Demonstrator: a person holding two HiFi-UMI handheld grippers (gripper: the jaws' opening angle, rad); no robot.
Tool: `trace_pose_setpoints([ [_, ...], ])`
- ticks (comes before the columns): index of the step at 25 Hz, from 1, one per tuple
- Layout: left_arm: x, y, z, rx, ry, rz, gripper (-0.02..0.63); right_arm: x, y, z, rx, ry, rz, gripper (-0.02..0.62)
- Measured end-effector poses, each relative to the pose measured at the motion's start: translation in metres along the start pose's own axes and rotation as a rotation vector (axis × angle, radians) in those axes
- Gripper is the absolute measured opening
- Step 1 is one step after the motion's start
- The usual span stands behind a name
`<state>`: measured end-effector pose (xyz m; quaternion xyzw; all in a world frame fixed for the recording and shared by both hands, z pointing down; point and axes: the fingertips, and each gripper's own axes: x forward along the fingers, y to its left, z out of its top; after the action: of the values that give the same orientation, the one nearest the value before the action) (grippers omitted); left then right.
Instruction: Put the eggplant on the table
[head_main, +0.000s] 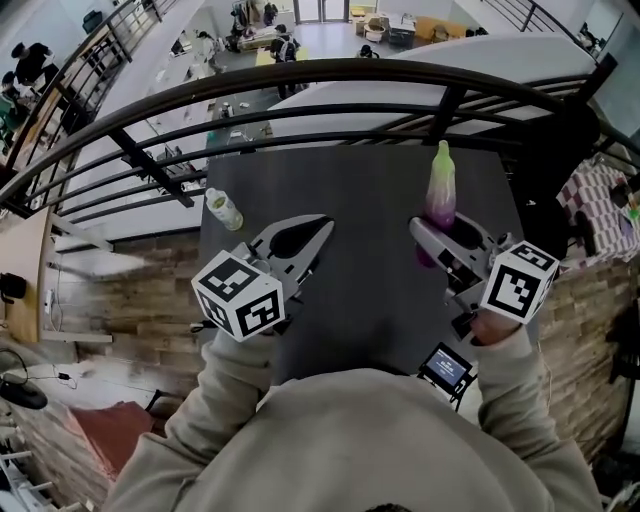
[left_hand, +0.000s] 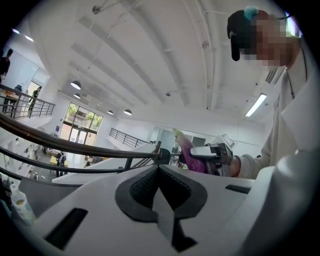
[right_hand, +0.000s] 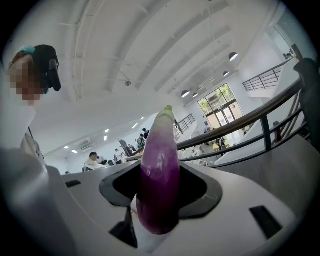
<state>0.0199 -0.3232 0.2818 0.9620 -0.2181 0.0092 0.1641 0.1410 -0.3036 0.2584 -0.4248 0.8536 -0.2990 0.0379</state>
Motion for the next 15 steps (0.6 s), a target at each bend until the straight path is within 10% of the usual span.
trace_pose_setpoints([
  [15, -0.003, -0.012, 0.005, 0.033, -0.009, 0.052, 0.005, 0.003, 0.003, 0.003, -0.021, 0.025, 0.085, 0.221],
])
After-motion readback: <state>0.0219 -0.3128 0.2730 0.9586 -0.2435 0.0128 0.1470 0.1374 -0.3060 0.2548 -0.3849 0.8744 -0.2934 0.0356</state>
